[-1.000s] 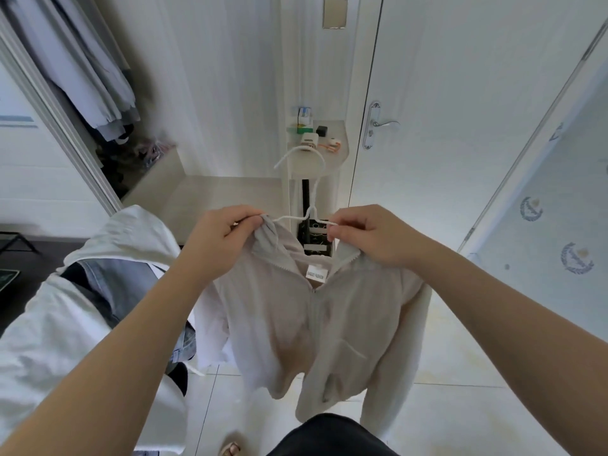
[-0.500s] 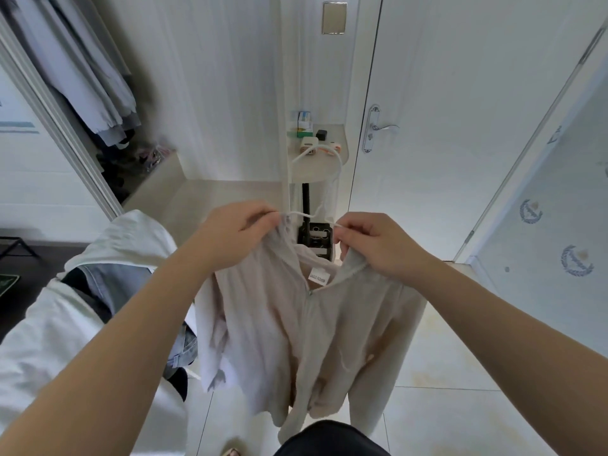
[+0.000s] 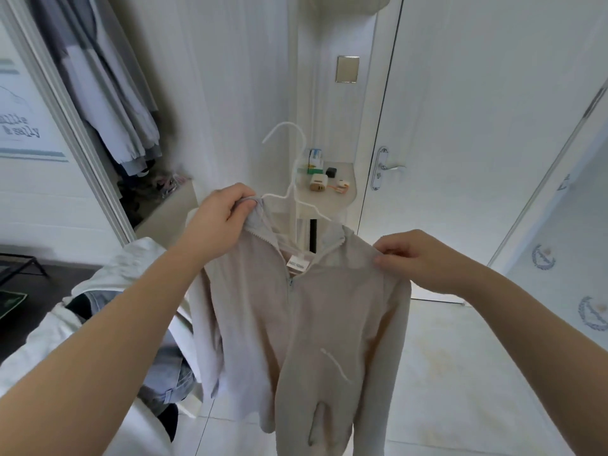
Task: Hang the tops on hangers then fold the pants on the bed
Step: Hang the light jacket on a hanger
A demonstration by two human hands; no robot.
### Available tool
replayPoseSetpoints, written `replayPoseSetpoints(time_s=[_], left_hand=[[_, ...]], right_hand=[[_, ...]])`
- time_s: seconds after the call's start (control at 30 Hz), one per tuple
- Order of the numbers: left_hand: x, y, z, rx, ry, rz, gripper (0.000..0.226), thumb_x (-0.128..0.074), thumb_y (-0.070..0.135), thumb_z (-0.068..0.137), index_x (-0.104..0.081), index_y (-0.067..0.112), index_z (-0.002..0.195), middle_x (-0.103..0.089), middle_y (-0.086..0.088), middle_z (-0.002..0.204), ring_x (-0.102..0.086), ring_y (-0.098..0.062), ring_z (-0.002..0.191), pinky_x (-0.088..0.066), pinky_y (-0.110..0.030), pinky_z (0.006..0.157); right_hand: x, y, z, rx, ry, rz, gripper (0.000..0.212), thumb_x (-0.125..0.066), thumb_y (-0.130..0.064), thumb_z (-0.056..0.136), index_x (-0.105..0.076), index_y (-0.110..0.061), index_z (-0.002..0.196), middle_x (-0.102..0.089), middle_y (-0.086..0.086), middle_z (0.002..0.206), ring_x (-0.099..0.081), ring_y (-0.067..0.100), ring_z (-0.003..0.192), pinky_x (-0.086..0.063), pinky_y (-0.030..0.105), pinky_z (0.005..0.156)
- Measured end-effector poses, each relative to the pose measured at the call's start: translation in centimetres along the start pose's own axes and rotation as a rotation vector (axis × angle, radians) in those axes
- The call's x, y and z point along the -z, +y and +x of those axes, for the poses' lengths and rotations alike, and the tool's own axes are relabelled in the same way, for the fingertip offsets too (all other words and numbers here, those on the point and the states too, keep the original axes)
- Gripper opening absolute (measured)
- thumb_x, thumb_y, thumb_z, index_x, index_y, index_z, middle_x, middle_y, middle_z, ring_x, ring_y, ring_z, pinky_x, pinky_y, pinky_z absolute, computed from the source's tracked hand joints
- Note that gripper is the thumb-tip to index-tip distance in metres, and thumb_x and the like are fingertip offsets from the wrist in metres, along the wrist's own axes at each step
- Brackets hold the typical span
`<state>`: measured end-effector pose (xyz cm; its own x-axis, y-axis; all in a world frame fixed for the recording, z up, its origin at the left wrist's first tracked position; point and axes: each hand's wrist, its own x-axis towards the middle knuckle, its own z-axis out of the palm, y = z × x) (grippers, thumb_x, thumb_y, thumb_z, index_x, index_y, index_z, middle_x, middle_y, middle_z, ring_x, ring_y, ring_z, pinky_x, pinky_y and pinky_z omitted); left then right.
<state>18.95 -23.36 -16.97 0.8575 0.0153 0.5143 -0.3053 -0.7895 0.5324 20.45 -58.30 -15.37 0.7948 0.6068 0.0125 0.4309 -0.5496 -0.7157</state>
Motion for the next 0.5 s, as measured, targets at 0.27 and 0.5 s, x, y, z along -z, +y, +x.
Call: replayPoseSetpoints(time_s=[0.27, 0.5], left_hand=[[0.2, -1.6, 6.1, -0.028, 0.033, 0.029, 0.014, -0.051, 0.013, 0.103, -0.063, 0.007, 0.099, -0.064, -0.009, 0.088, -0.058, -0.026, 0.085, -0.046, -0.041, 0.080], [0.7, -5.5, 11.7, -0.023, 0.168, -0.067, 0.019, -0.053, 0.014, 0.099, -0.070, 0.011, 0.107, -0.063, 0.004, 0.107, -0.053, 0.006, 0.097, -0.034, -0.001, 0.086]], right_hand=[[1.2, -3.2, 4.4, 0.031, -0.237, 0.250, 0.018, -0.062, -0.018, 0.090, -0.077, -0.018, 0.100, -0.065, 0.005, 0.077, -0.051, 0.017, 0.063, -0.039, 0.025, 0.049], [-0.3, -4.7, 10.8, 0.093, -0.102, 0.373, 0.015, -0.064, -0.019, 0.092, -0.073, -0.016, 0.081, -0.048, 0.008, 0.064, -0.038, 0.015, 0.050, -0.036, 0.022, 0.044]])
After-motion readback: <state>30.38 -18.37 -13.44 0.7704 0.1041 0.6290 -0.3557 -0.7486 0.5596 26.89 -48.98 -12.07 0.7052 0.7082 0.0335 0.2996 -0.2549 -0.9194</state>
